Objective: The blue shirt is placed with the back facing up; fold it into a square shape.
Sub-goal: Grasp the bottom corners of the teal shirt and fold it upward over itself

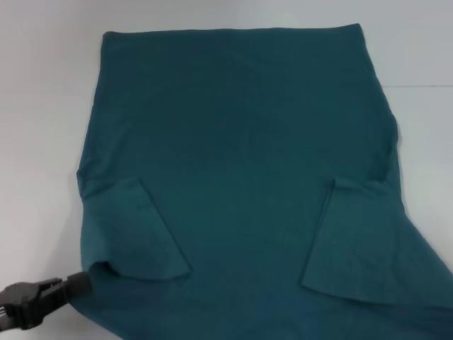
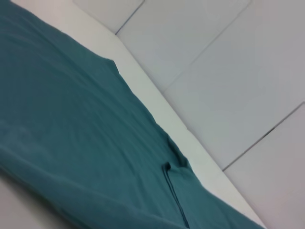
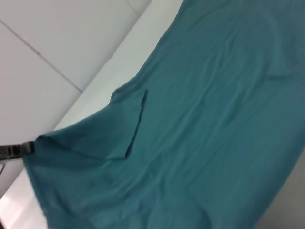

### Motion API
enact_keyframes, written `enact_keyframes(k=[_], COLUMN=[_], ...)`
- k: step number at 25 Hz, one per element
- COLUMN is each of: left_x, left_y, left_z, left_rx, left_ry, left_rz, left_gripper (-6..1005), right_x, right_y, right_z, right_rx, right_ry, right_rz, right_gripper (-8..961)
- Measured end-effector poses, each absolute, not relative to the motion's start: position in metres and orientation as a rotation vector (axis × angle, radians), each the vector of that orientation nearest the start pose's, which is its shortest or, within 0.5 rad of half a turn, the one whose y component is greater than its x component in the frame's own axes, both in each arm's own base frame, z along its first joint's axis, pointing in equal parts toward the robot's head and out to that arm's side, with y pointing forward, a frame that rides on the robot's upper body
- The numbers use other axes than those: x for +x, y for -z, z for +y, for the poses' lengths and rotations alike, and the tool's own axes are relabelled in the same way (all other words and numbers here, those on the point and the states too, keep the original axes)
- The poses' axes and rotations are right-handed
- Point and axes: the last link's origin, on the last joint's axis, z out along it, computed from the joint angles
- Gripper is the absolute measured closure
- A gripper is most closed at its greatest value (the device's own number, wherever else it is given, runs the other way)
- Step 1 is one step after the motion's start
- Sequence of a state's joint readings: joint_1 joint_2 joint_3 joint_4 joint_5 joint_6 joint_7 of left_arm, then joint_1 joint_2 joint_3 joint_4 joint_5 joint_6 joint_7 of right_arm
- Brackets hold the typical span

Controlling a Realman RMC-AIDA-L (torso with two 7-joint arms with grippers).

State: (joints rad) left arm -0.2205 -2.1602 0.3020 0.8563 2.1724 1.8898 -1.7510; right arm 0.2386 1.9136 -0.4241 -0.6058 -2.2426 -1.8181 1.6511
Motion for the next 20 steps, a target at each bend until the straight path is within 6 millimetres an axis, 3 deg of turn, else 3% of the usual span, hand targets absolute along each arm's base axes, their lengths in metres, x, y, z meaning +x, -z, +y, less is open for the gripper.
enact_keyframes(k=[3, 6, 16, 20], left_x=[-0.332, -0.327, -0.299, -0.293], left_y=[-0.039, -0.038, -0.03, -0.032], left_z=[0.214, 0.233, 0.327, 0.354], left_rx=[-2.345, -2.347, -2.272, -2.181], left_ry=[0.945, 0.97, 0.995, 0.997], left_rz=[-1.419, -1.402, -1.319, -1.291], left_gripper=[978, 978, 978, 979], right_x=[0.379, 0.376, 0.353, 0.341], right_y=[-0.075, -0.081, -0.08, -0.074], right_z=[0.212, 0.228, 0.303, 0.333], right_rx=[-2.444, -2.39, -2.244, -2.191], right_ry=[-0.656, -0.697, -0.77, -0.785], right_rz=[1.427, 1.4, 1.317, 1.281], right_gripper=[909, 908, 907, 907])
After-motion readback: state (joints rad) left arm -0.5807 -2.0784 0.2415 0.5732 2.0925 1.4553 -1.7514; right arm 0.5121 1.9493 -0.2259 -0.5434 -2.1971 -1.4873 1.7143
